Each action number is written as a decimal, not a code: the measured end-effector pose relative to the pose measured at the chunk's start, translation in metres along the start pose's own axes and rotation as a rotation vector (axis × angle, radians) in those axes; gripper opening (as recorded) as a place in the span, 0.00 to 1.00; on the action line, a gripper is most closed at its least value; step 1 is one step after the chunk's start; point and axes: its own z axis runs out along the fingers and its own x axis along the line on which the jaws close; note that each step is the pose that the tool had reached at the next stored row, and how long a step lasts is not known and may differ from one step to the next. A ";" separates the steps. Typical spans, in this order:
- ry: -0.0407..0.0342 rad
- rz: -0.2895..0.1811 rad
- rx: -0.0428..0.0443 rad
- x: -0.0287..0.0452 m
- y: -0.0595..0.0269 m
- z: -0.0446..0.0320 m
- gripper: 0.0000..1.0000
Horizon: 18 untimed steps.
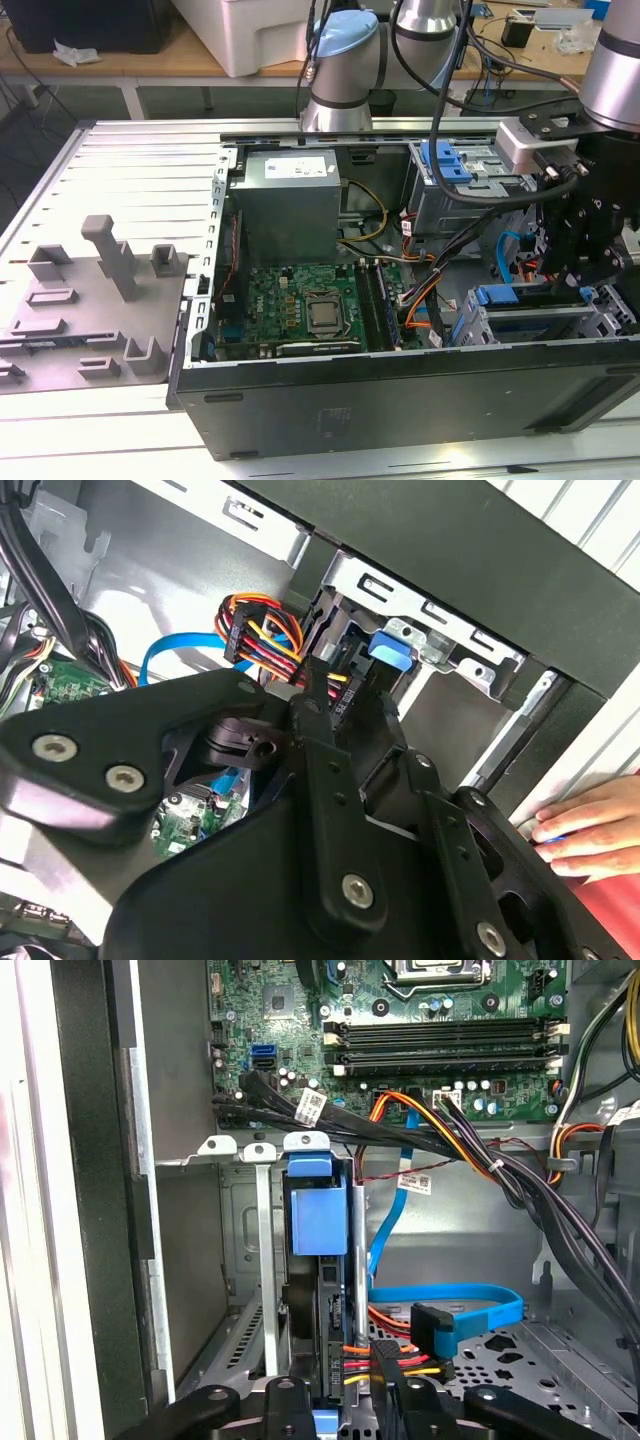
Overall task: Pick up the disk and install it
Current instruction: 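Insert the first disk wire, then insert the second disk wire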
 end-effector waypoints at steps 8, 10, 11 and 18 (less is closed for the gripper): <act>0.0001 0.000 0.0000 0.0003 -0.0004 -0.0036 0.36; 0.0001 0.000 0.0001 0.0004 -0.0007 -0.0063 0.36; 0.0000 0.000 0.0001 0.0006 -0.0009 -0.0080 0.36; 0.0002 0.001 0.0011 0.0022 -0.0035 -0.0298 0.36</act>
